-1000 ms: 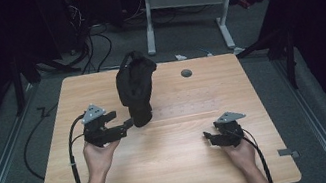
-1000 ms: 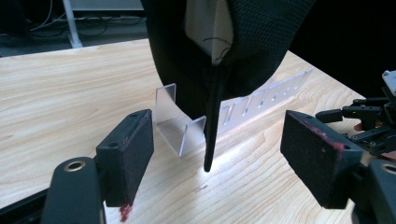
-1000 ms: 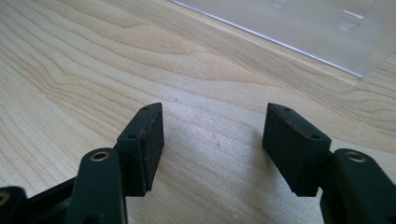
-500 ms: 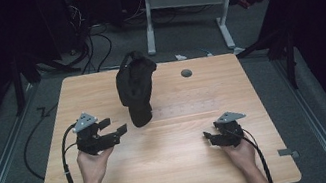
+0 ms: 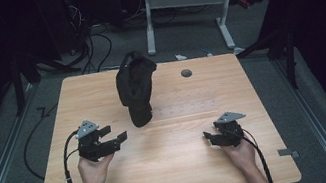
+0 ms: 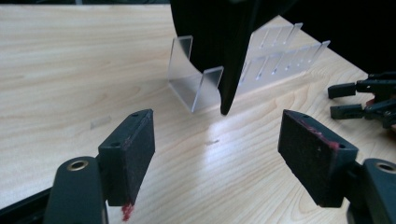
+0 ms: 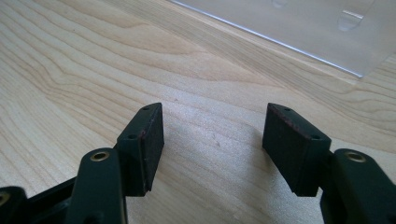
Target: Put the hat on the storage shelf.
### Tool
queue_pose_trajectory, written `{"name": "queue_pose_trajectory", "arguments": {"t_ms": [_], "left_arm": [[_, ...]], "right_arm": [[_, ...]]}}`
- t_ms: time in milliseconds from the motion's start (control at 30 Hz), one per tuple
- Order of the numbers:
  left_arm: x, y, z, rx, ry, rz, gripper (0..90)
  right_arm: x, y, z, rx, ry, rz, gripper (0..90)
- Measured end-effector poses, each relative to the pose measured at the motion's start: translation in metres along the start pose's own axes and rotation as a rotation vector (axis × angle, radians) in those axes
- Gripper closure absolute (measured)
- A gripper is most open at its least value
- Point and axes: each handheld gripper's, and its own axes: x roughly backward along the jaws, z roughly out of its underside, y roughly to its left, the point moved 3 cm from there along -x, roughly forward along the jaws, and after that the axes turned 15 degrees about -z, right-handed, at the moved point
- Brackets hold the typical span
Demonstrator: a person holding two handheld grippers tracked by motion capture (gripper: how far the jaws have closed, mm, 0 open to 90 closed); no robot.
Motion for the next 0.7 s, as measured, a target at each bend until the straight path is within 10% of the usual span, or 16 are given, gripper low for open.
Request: {"name": "queue_pose_trajectory", "arguments": {"t_ms": [433, 700], "left_arm": [[-0.01, 0.015, 0.027, -0.015, 0.034, -0.049, 28.7], [-0.021, 0.02, 0.045, -0.103, 0.049, -0.114, 28.9]], "right_arm": [[0.0, 0.0, 0.0, -0.001, 0.0, 0.0, 38.8], [0.0, 0.0, 0.0, -0.003, 0.0, 0.001, 38.8]]}}
